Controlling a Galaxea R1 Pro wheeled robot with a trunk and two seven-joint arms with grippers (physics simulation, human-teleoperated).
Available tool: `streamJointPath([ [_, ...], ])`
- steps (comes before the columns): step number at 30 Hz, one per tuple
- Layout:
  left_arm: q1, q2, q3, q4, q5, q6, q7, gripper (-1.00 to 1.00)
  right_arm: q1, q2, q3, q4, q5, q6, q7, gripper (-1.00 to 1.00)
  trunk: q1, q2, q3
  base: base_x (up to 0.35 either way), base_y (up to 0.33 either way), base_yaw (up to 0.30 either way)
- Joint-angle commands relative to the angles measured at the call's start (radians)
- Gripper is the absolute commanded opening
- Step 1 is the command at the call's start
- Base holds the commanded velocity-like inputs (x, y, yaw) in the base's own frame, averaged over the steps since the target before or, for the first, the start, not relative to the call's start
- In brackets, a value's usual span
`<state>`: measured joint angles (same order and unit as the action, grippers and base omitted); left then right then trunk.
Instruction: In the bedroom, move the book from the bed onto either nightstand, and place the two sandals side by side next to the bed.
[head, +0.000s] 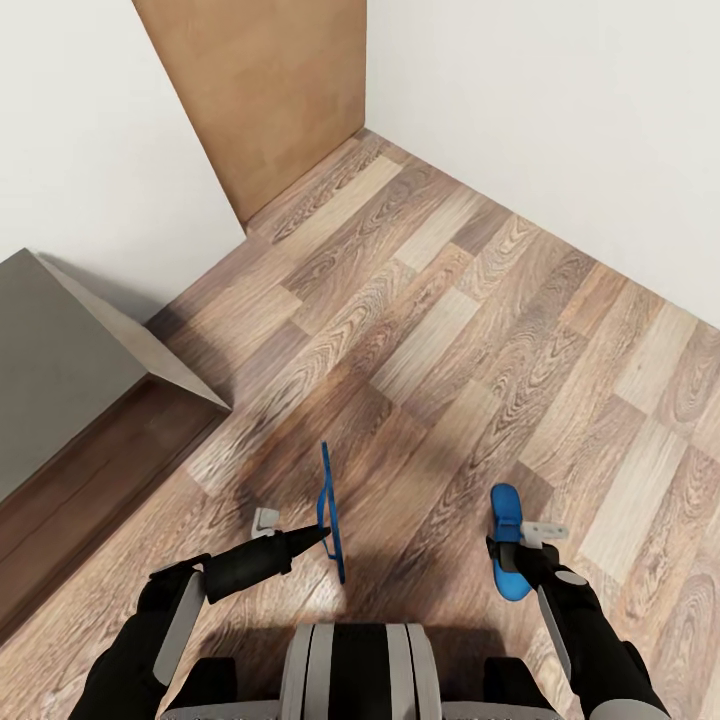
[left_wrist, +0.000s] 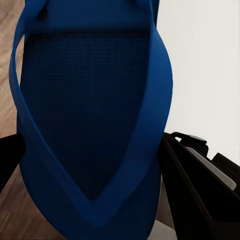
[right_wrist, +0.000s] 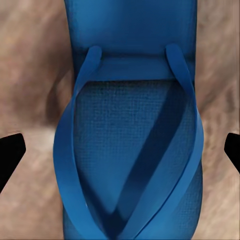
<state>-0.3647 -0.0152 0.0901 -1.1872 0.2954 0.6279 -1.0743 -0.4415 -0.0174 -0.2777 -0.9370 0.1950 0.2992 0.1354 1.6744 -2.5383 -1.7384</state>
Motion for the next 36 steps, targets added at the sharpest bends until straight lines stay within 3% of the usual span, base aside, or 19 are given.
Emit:
streamJointPath([
  [1, 0.000, 0.000, 0.002, 0.000, 0.002, 0.007, -0.004, -1.00, 0.000, 0.001, -0.003, -0.002, 0.011, 0.005, 0.009, 1.00, 0.000, 0.000, -0.004, 0.000, 0.000, 0.000],
  [4, 0.000, -0.001, 0.002, 0.000, 0.002, 0.007, -0.004, -1.00, 0.000, 0.001, -0.003, -0.002, 0.011, 0.005, 0.009, 1.00, 0.002, -0.001, -0.016, 0.000, 0.000, 0.000],
  [15, 0.000, 0.000, 0.002, 0.000, 0.002, 0.007, -0.005, -1.00, 0.000, 0.001, -0.003, -0.003, 0.011, 0.004, 0.009, 1.00, 0.002, -0.001, -0.016, 0.000, 0.000, 0.000],
  [16, 0.000, 0.000, 0.002, 0.000, 0.002, 0.007, -0.004, -1.00, 0.000, 0.001, -0.003, -0.004, 0.011, 0.004, 0.009, -1.00, 0.002, -0.001, -0.016, 0.000, 0.000, 0.000],
  [36, 0.000, 0.000, 0.003, 0.000, 0.002, 0.008, -0.006, -1.00, 0.000, 0.001, -0.006, -0.006, 0.006, 0.003, 0.009, -1.00, 0.001, -0.001, -0.012, 0.000, 0.000, 0.000],
])
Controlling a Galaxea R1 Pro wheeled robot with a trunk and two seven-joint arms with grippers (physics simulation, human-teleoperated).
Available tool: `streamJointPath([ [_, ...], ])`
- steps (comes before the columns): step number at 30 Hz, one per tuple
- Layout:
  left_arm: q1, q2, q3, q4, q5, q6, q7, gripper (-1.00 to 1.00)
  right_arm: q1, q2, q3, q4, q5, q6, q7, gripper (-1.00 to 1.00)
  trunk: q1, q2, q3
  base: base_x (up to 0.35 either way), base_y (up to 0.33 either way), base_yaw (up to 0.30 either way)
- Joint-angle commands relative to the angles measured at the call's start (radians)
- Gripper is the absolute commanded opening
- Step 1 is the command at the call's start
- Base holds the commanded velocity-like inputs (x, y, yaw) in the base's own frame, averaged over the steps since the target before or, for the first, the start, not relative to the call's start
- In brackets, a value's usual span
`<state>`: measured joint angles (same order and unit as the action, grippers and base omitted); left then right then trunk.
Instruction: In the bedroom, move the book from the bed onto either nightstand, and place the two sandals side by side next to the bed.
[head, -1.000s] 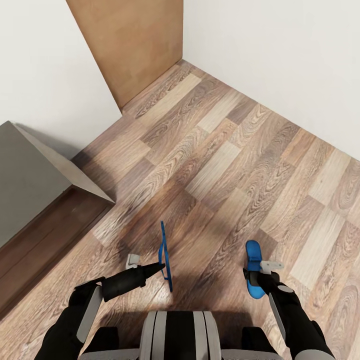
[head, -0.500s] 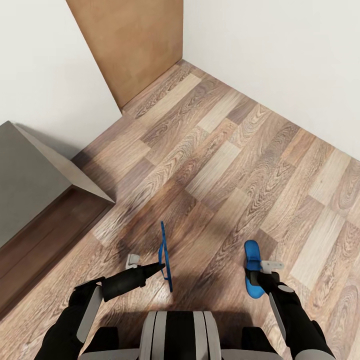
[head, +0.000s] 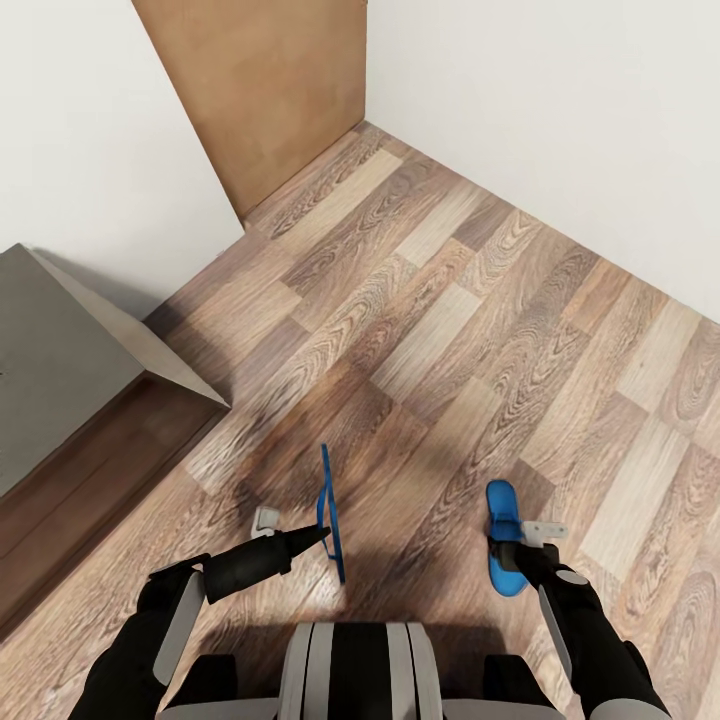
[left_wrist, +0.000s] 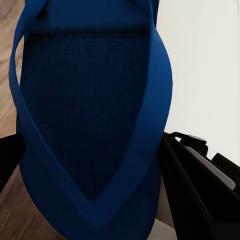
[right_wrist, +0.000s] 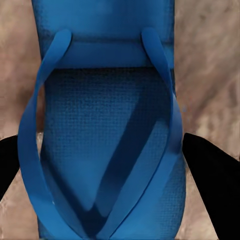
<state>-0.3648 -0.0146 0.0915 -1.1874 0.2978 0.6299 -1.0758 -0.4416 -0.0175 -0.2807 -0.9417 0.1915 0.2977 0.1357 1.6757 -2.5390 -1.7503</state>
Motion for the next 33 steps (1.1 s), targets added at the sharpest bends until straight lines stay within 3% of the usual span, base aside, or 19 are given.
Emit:
streamJointPath([
  [1, 0.000, -0.001, 0.001, 0.000, 0.000, 0.006, -0.004, -1.00, 0.000, 0.001, -0.003, -0.002, 0.009, 0.005, 0.008, -1.00, -0.001, 0.000, 0.004, 0.000, 0.000, 0.000],
  [4, 0.000, -0.001, 0.001, 0.000, 0.000, 0.007, -0.004, -1.00, 0.000, 0.001, -0.003, -0.002, 0.009, 0.004, 0.008, -1.00, -0.002, 0.001, 0.015, 0.000, 0.000, 0.000],
  [14, 0.000, -0.001, 0.001, 0.000, 0.000, 0.007, -0.004, -1.00, 0.000, 0.001, -0.003, -0.002, 0.009, 0.004, 0.008, -1.00, -0.002, 0.001, 0.015, 0.000, 0.000, 0.000],
  [33, 0.000, -0.001, -0.001, 0.000, 0.000, 0.010, -0.004, -1.00, 0.000, 0.001, -0.003, -0.002, 0.009, 0.004, 0.008, -1.00, -0.010, 0.005, 0.089, 0.000, 0.000, 0.000],
])
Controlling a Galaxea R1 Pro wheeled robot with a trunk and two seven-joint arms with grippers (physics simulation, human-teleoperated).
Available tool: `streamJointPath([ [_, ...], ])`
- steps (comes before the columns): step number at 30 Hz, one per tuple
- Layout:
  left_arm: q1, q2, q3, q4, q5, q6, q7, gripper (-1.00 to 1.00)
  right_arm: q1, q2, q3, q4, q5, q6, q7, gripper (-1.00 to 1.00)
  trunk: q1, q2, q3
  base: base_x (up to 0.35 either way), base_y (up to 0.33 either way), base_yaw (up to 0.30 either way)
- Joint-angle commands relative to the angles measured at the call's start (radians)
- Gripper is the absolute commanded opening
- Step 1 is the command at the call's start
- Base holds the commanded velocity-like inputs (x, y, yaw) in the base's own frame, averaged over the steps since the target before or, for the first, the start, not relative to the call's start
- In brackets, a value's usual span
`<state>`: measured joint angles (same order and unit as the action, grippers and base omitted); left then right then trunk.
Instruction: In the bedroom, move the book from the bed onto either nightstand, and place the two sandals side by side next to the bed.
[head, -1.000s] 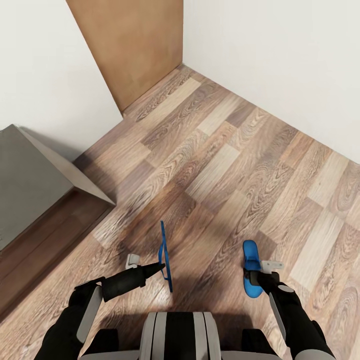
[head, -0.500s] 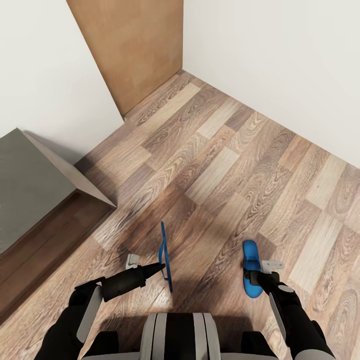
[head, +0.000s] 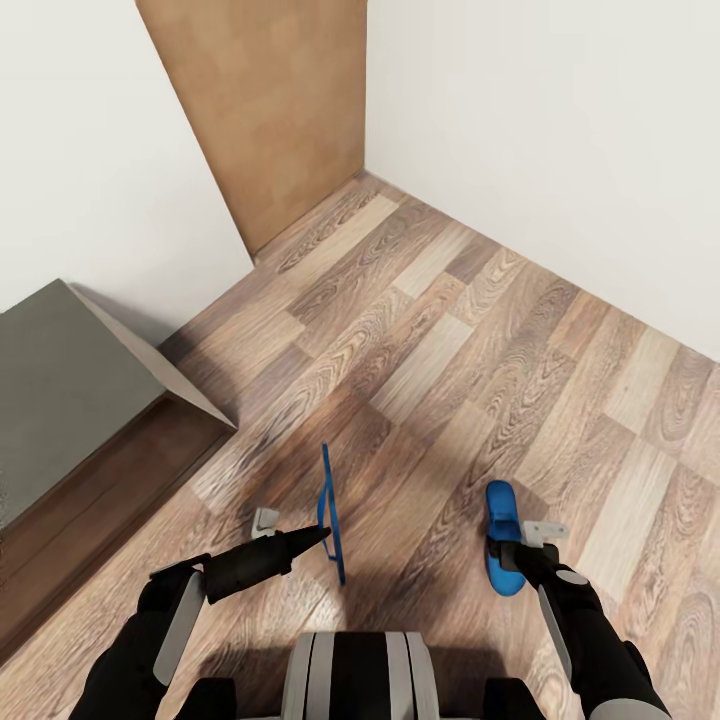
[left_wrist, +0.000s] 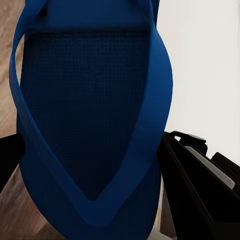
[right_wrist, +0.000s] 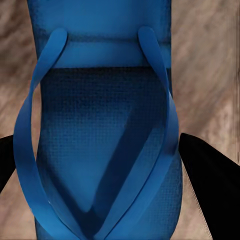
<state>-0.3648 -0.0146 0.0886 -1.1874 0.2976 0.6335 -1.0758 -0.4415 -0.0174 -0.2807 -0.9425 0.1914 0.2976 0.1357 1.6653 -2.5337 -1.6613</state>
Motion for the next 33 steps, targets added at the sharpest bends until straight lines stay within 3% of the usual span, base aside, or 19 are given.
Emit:
streamJointPath([
  [1, 0.000, -0.001, 0.002, 0.000, 0.000, 0.006, -0.004, -1.00, 0.000, 0.000, -0.003, -0.002, 0.010, 0.005, 0.009, -1.00, -0.001, 0.000, 0.003, 0.000, 0.000, 0.000],
  [33, 0.000, -0.001, 0.002, 0.000, 0.000, 0.006, -0.005, -1.00, 0.000, -0.002, -0.005, -0.045, 0.008, 0.008, 0.014, -1.00, -0.015, 0.008, 0.127, 0.000, 0.000, 0.000],
])
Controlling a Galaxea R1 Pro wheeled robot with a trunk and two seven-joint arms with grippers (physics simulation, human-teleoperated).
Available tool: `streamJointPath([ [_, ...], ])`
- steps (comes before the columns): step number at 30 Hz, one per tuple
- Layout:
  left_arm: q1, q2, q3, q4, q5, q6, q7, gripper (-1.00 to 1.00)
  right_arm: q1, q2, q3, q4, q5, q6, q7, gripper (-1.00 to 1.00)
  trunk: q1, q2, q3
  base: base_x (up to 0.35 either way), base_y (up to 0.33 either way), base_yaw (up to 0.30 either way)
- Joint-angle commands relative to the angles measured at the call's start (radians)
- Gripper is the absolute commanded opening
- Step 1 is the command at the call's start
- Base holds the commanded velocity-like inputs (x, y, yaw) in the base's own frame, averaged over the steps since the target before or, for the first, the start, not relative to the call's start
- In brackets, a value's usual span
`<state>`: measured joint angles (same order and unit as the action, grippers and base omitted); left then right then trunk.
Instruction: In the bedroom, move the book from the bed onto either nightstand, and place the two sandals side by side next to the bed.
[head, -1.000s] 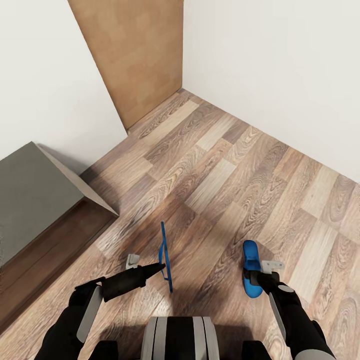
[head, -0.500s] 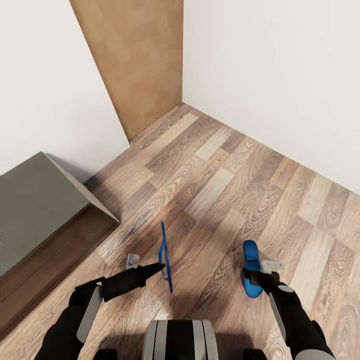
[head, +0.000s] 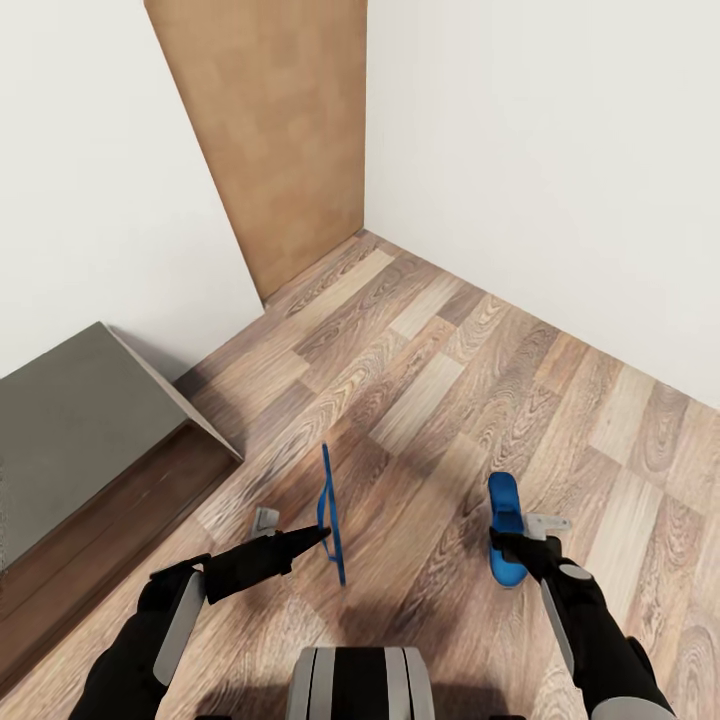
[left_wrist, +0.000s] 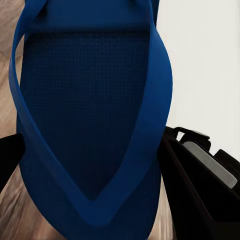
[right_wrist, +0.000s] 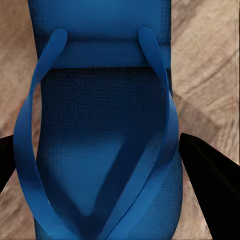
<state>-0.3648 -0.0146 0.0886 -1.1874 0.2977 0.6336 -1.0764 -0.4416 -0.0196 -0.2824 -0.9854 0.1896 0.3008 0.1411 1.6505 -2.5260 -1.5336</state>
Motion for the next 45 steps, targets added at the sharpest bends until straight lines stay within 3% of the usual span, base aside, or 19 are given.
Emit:
streamJointPath([
  [1, 0.000, -0.001, 0.002, 0.000, 0.000, 0.006, -0.004, -1.00, 0.000, 0.001, -0.003, -0.026, 0.010, 0.004, 0.009, -1.00, -0.001, 0.000, 0.003, 0.000, 0.000, 0.000],
  [12, 0.000, -0.001, 0.002, 0.000, 0.000, 0.006, -0.004, -1.00, 0.000, -0.003, -0.005, -0.070, 0.001, 0.035, 0.017, -1.00, -0.005, 0.003, 0.046, 0.000, 0.000, 0.000],
  [15, 0.000, -0.001, 0.002, 0.000, 0.000, 0.006, -0.004, -1.00, 0.000, -0.004, -0.005, -0.074, -0.032, 0.055, 0.027, -1.00, -0.007, 0.003, 0.058, 0.000, 0.000, 0.000],
  [17, 0.000, -0.001, 0.002, 0.000, 0.000, 0.006, -0.004, -1.00, 0.000, -0.008, -0.005, -0.077, -0.084, 0.079, 0.083, -1.00, -0.008, 0.004, 0.065, 0.000, 0.000, 0.000],
  [21, 0.000, -0.001, 0.002, 0.000, 0.000, 0.006, -0.004, -1.00, 0.000, -0.012, -0.006, -0.079, -0.108, 0.102, 0.118, -1.00, -0.010, 0.005, 0.081, 0.000, 0.000, 0.000],
  [45, 0.000, -0.001, 0.001, 0.000, 0.000, 0.005, -0.004, -1.00, 0.000, -0.010, -0.005, -0.116, -0.114, 0.112, 0.124, -1.00, -0.020, 0.010, 0.174, 0.000, 0.000, 0.000],
])
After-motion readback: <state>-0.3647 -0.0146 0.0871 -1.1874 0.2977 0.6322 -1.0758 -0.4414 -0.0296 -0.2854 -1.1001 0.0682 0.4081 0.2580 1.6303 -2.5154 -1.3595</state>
